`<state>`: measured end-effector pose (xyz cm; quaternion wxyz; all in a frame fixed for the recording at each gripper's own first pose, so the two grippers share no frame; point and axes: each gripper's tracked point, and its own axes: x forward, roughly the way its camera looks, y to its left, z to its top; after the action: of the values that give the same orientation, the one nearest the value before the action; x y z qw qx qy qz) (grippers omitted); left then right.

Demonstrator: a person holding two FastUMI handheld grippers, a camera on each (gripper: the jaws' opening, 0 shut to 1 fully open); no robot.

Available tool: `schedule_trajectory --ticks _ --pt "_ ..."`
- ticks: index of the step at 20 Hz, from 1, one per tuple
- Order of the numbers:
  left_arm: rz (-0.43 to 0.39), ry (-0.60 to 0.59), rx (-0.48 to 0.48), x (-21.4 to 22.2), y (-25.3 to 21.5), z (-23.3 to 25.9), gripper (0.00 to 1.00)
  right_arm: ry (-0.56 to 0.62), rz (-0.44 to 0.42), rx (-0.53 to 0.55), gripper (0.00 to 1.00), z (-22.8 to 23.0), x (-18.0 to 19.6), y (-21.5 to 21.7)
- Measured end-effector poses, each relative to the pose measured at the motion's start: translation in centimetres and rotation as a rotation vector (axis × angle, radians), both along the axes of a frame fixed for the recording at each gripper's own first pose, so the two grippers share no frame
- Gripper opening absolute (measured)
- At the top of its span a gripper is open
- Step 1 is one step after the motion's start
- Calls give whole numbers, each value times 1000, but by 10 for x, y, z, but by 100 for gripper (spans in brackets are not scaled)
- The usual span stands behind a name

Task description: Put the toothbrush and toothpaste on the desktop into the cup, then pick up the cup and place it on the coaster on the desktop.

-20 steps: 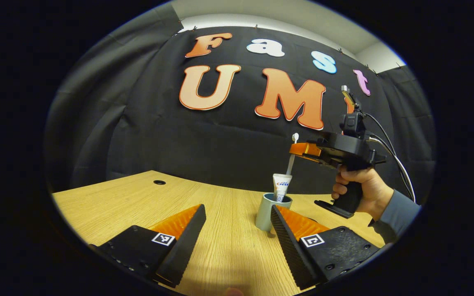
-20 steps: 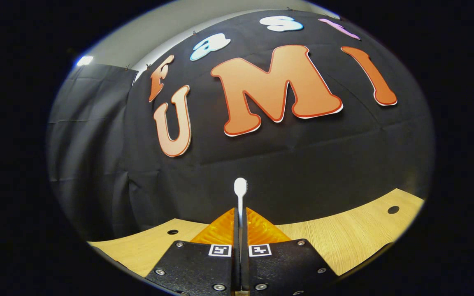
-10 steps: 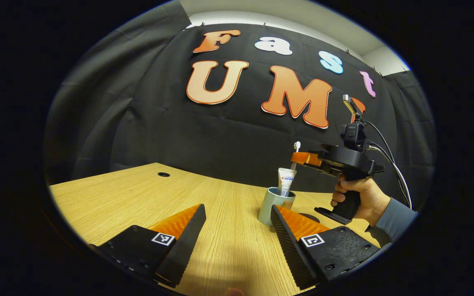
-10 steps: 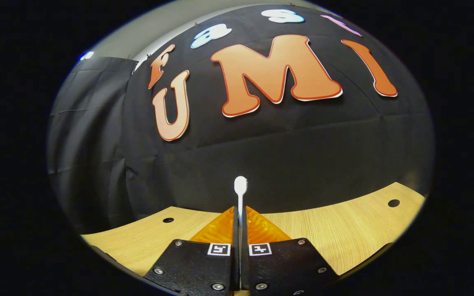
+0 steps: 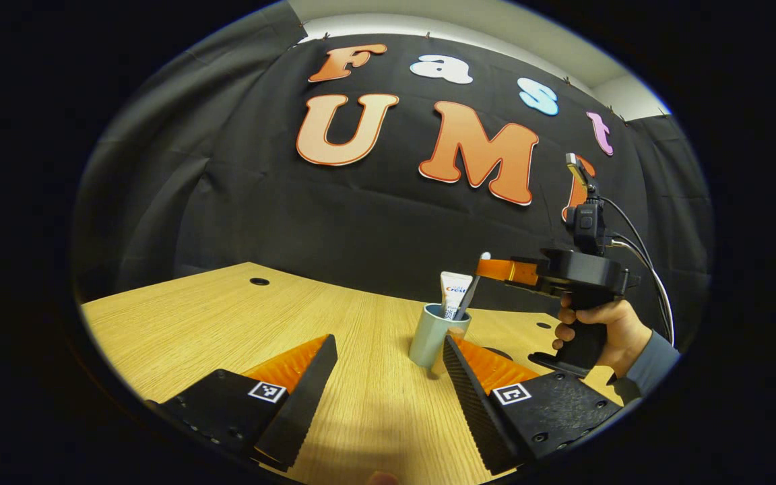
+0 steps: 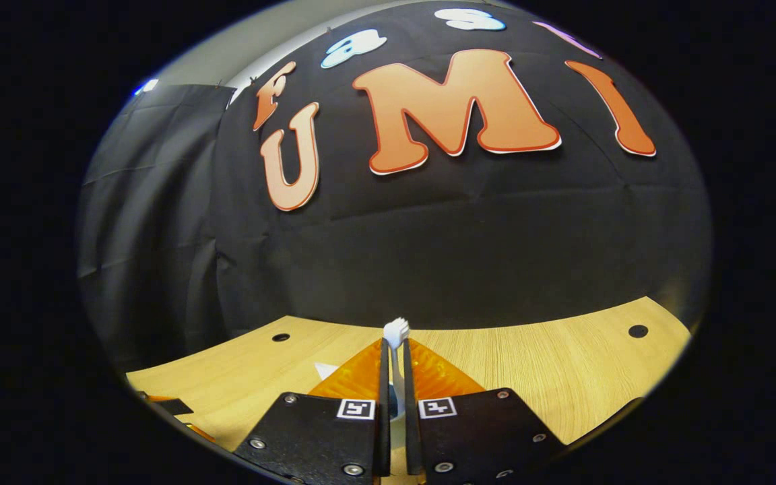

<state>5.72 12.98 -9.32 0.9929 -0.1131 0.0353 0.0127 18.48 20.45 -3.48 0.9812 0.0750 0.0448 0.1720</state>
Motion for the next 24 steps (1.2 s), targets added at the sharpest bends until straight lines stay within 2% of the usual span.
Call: schedule_trajectory --ticks 7,9,10,11,12,13,14,18,21,24 --pt "-31 30 0 9 -25 7 95 -14 14 -12 28 12 -32 -29" --pt "-71 64 -36 14 -41 4 95 -13 8 -30 42 12 -46 -41" --pt "-80 74 -42 16 -45 2 95 -14 4 -37 54 11 -53 -48" --pt "-87 85 -32 20 -50 3 95 -12 -1 -40 59 11 -61 -56" --pt "-89 93 -20 22 -52 2 95 -16 -7 -41 69 13 -68 -64" --pt "-97 104 -11 25 -56 4 95 -22 -17 -34 68 17 -76 -74" --pt "-112 111 -10 29 -62 6 95 -34 -23 -20 79 22 -82 -82" --pt "-142 153 1 48 -77 12 95 -88 -67 -12 84 38 -108 -116" --pt "-182 202 -28 70 -92 16 95 -124 -125 -33 86 35 -122 -143" --pt "-192 249 21 91 -97 22 95 -103 -137 -47 87 22 -137 -157"
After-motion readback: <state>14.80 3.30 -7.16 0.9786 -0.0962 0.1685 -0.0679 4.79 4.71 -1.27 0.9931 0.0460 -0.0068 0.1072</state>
